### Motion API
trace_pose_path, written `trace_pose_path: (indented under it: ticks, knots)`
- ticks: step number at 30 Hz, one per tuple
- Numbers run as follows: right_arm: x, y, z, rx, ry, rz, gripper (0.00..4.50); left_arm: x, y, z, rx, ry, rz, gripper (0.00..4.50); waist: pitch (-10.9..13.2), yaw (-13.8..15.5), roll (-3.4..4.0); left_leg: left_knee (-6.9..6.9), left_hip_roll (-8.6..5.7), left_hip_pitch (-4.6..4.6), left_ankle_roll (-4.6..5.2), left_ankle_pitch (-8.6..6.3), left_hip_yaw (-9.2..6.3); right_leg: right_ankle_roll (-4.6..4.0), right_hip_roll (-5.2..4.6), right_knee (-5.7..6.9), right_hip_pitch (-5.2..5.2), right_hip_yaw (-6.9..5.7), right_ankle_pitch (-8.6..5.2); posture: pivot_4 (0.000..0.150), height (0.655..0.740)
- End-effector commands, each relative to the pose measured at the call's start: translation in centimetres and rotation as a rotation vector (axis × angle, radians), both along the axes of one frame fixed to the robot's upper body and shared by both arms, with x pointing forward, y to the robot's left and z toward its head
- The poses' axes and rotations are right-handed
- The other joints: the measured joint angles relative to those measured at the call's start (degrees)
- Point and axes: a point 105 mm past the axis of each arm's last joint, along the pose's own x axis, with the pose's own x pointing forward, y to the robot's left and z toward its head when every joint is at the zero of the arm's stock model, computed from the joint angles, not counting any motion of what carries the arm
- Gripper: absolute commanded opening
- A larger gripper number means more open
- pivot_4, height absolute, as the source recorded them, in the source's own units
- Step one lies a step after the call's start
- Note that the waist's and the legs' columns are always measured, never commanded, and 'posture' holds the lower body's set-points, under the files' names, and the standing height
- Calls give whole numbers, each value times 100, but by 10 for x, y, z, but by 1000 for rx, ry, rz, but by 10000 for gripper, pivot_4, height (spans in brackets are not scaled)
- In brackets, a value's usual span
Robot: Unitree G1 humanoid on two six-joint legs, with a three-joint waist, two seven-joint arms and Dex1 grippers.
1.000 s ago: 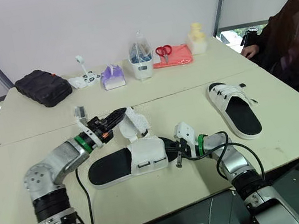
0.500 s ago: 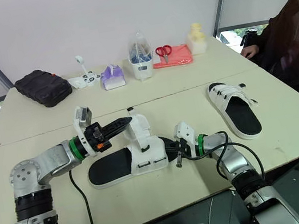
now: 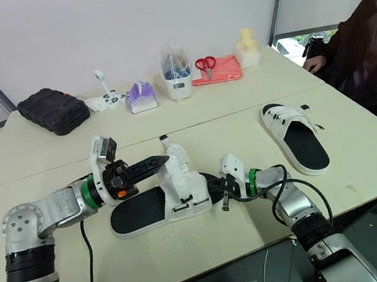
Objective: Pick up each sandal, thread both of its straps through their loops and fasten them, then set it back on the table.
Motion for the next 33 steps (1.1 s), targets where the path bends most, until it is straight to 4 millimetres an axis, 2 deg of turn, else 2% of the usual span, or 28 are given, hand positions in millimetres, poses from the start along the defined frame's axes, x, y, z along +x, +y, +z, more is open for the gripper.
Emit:
trace_pose_path:
  ticks: [1, 8, 12, 17, 20, 25, 30, 33]
  knots:
    - [-15, -1, -48, -113, 166, 0, 0, -3, 3, 8, 1, -44, -10, 272, 0, -3, 0, 0, 0, -2, 0, 0, 0, 0, 0, 0, -2, 0, 0, 1500, 7400]
    - [-16, -1, -48, -112, 166, 1, 0, 0, 6, 3, 16, -41, 0, 272, 0, -4, 1, 0, 0, -4, 0, 0, 0, -2, -1, 0, -25, 1, -1, 1500, 7400]
    - [-17, -1, -50, -114, 165, -2, 0, -2, 3, -10, 95, -46, -11, 272, -1, -3, 3, -2, 0, -7, 0, 0, 1, -3, -1, 0, -36, 3, 0, 1500, 7400]
    - [-17, -1, -50, -110, 163, -7, 0, -5, -1, -9, 92, -72, -30, 272, -1, -4, 3, -4, 1, -10, 0, 0, 2, -6, -4, 0, -43, 4, 0, 1500, 7400]
    - [-16, -1, -49, -105, 158, -17, 0, 1, -3, -8, 122, -121, 14, 8584, -1, -4, 3, -7, 1, -10, 0, 0, 2, -6, -4, 0, -46, 5, 0, 1500, 7400]
    - [-18, 2, -49, -98, 160, -9, 0, 5, -2, 4, 103, -156, 47, 33184, -1, -4, 2, -13, 1, -11, 0, 0, 3, -11, -6, 0, -48, 5, 3, 1500, 7400]
    - [-17, 2, -48, -100, 160, -8, 0, 2, 2, 12, 70, -166, 82, 33184, -1, -6, 2, -26, 0, -11, -1, 3, 7, -13, -4, 1, -42, 4, 5, 1500, 7400]
    - [-16, 0, -49, -106, 164, -6, 0, -16, 0, 16, 56, -183, 68, 33184, -1, -15, 2, -32, 0, -10, -7, 6, 8, -13, -6, 1, -45, 5, 5, 1500, 7400]
